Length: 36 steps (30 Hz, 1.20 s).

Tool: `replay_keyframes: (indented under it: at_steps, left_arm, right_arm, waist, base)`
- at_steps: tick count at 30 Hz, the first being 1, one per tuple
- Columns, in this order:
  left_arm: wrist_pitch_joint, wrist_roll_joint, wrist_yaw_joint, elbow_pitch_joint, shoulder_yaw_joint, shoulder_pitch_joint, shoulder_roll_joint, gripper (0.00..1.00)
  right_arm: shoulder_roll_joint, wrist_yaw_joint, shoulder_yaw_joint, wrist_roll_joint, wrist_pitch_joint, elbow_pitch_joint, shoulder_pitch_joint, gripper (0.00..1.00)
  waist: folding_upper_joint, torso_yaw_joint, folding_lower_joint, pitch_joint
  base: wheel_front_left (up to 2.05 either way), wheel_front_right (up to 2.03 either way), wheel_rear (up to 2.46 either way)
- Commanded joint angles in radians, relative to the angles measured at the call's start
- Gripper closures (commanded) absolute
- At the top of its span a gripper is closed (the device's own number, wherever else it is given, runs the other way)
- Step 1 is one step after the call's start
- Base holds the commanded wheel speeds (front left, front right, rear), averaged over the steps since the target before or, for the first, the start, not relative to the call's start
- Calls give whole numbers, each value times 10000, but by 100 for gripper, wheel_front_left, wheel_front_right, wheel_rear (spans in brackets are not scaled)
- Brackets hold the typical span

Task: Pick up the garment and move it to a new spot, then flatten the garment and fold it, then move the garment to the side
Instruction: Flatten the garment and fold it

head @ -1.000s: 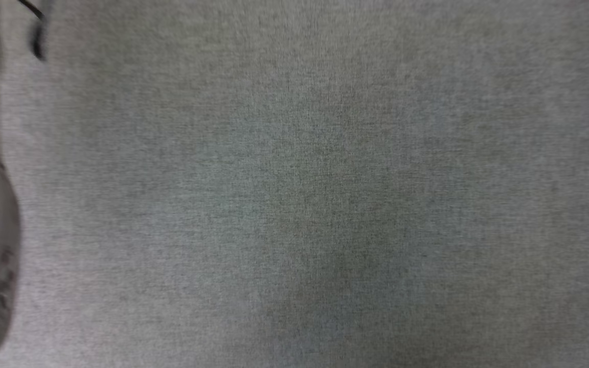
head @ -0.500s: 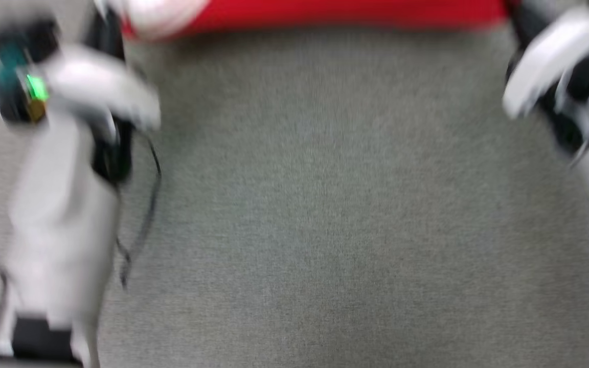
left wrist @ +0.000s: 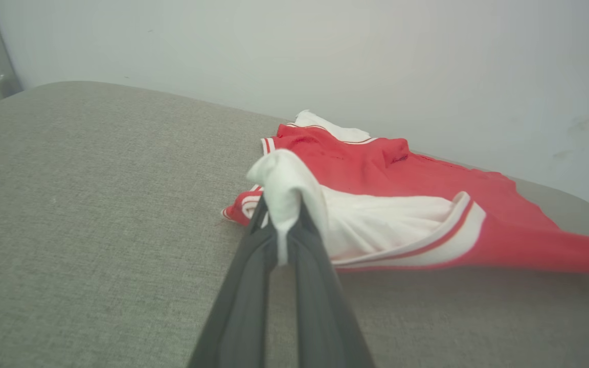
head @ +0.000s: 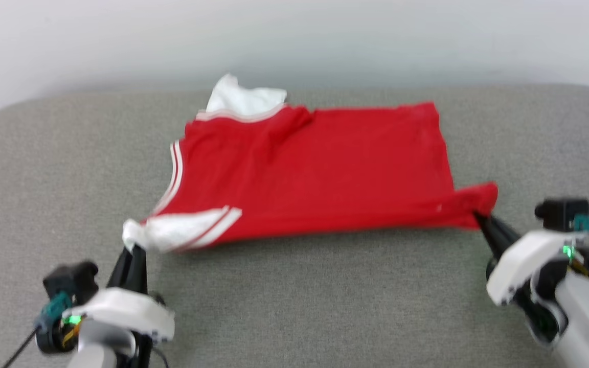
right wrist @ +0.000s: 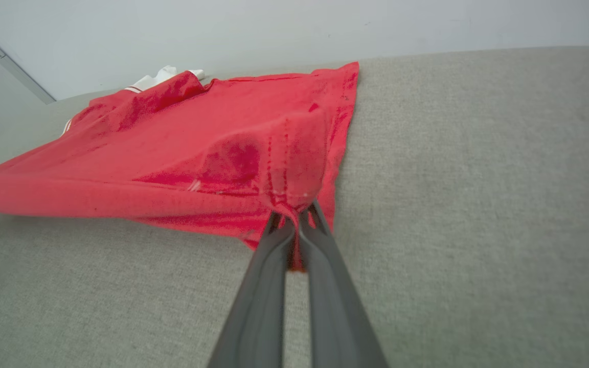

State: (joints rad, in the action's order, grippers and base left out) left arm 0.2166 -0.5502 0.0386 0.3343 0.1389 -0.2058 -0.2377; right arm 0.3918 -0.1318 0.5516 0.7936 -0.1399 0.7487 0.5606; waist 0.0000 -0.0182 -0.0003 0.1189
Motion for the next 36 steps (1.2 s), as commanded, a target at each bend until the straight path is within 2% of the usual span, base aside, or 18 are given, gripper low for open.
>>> replay_keyframes:
  at_steps: [1,6,13,17,21,27,36]
  left_arm:
    - [-186,31,269,-539,-74,688,-172,100]
    - [-932,1,935,-2326,-65,2479,-300,100]
    - [-2261,-82,1627,-4298,-9,4132,-610,100]
    - [-2809,-31,1833,-5032,98,4384,-749,100]
    - [-3006,35,1749,-5086,285,3957,-831,100]
    - [-2971,168,1465,-4547,528,2981,-824,100]
    - [-2544,345,978,-3284,786,1331,-709,100]
  right_arm:
    - [185,22,-273,-95,43,-302,-768,100]
    - [256,23,-1395,-598,433,-1784,-2854,100]
    - [-600,21,-3717,-2091,2299,-4695,-5723,100]
    - [-1298,21,-4826,-3029,3721,-6415,-6801,100]
    - [-1817,18,-5261,-3670,4909,-7470,-6841,100]
    - [-1728,16,-5094,-3979,5943,-7373,-5803,100]
    - [-1144,16,-4223,-3707,5938,-6050,-3880,100]
  waist:
    - [0,8,3,-496]
    - [0,-55,3,-945]
    - [0,-177,3,-1139]
    - [0,-184,3,-1015]
    - [0,-237,3,-733]
    - [0,-233,3,-131]
    - [0,-151,3,807]
  base:
    - [0,0,0]
    - [0,0,0]
    - [0,0,0]
    - [0,0,0]
    - [0,0,0]
    - [0,0,0]
    - [0,0,0]
